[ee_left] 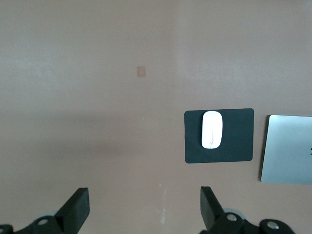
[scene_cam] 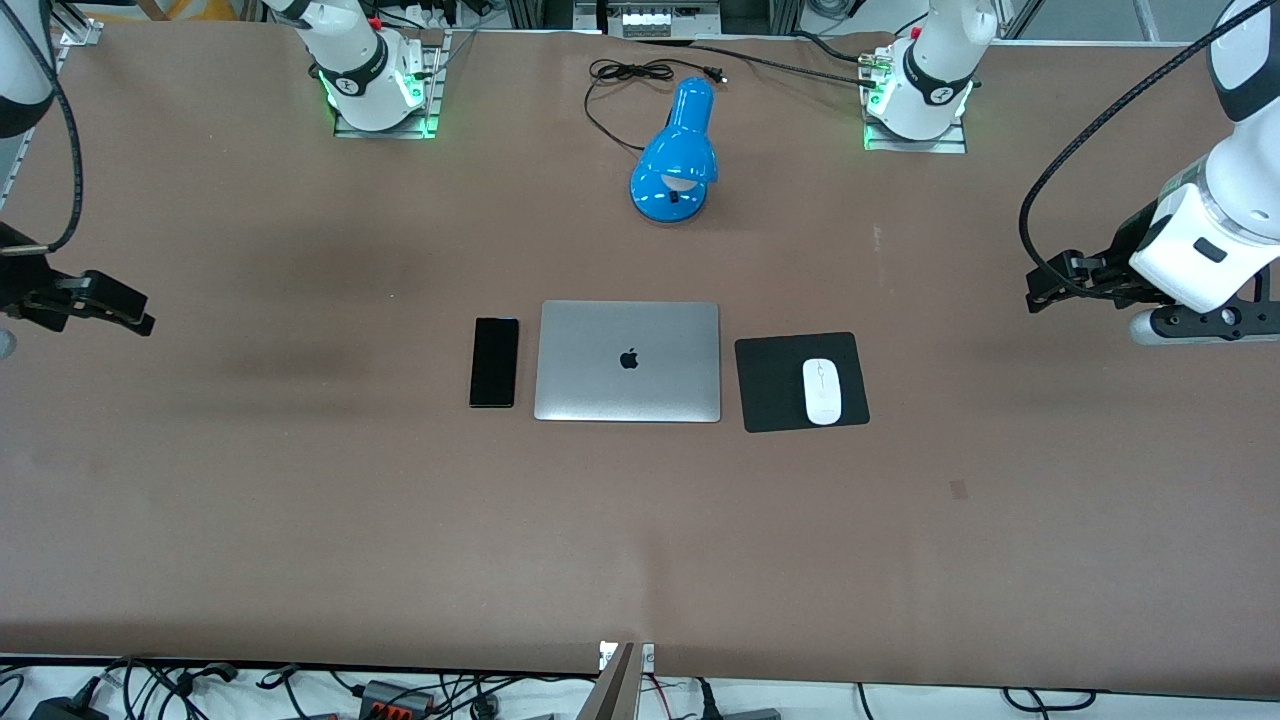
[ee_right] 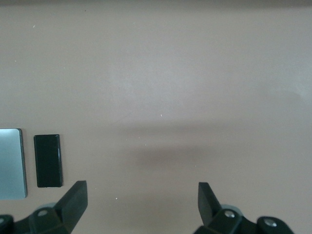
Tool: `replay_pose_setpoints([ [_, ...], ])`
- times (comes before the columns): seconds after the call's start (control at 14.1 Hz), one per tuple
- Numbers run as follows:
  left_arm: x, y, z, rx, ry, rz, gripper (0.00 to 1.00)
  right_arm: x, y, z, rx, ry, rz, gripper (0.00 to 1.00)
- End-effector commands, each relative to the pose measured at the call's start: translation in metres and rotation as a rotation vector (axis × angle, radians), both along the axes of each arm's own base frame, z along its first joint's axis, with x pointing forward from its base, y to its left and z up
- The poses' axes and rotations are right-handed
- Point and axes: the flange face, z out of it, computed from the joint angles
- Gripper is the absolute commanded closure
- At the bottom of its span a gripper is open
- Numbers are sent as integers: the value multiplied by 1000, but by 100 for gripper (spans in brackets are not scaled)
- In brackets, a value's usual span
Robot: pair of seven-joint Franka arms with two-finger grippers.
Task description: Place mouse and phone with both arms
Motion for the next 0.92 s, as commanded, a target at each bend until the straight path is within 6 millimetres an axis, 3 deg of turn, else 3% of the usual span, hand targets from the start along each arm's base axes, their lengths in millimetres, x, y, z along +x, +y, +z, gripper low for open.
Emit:
replay_pose_setpoints([
  [0.0, -5, -2, 3, 8, -16, -29, 0, -26, 0, -7, 7, -16, 31, 0],
  [0.35, -7, 0, 5, 10, -13, -29, 0, -43, 4, 20, 1, -2, 41, 0],
  [0.85, -7, -3, 4, 7, -13, -33, 0, -47, 2, 22, -1, 25, 47, 0],
])
